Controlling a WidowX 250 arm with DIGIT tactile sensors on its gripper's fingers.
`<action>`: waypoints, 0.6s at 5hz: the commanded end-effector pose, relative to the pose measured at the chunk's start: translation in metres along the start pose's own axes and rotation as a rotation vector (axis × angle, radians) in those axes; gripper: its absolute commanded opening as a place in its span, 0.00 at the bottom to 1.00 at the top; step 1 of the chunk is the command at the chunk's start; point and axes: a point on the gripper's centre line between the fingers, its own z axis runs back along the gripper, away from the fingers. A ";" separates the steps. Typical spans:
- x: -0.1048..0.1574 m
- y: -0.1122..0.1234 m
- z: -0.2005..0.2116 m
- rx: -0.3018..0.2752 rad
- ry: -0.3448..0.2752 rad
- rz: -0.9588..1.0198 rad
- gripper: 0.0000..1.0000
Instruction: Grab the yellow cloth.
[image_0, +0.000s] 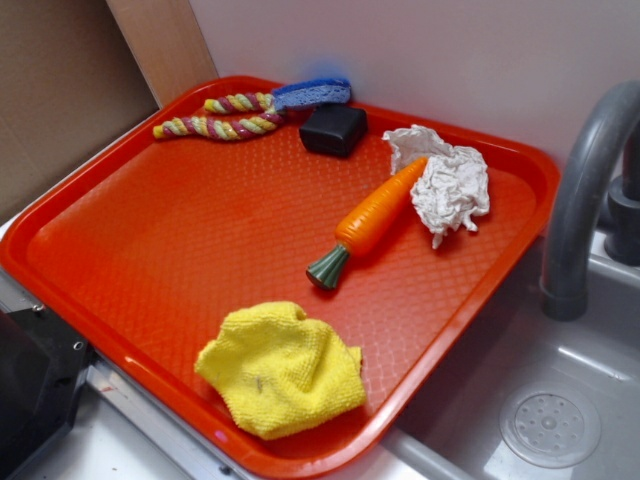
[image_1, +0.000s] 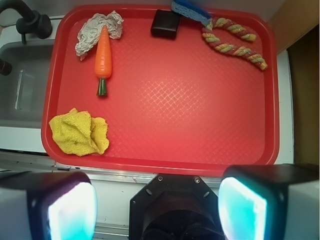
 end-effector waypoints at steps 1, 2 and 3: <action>0.000 0.000 0.000 0.000 0.000 0.000 1.00; 0.013 -0.049 -0.039 -0.063 -0.025 -0.246 1.00; -0.004 -0.101 -0.068 -0.098 -0.110 -0.498 1.00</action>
